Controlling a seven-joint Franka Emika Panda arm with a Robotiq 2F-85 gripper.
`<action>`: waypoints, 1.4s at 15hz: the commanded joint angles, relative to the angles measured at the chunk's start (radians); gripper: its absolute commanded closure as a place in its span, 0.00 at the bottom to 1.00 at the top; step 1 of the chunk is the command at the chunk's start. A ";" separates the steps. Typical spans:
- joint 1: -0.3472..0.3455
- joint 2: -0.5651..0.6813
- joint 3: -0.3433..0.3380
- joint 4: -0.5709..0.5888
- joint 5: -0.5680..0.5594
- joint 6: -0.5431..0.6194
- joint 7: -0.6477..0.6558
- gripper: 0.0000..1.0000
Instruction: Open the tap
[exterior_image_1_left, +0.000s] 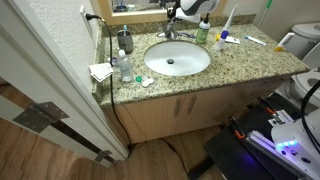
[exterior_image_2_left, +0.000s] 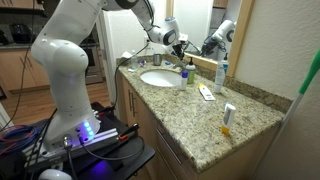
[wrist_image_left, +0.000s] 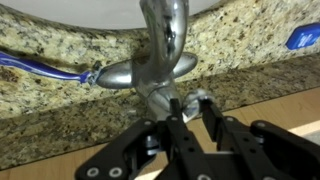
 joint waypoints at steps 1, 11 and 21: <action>-0.030 -0.084 0.039 -0.033 0.040 0.031 -0.030 0.93; -0.015 -0.179 0.007 -0.029 -0.034 -0.248 -0.054 0.27; 0.007 -0.100 -0.016 0.027 -0.162 -0.373 -0.020 0.00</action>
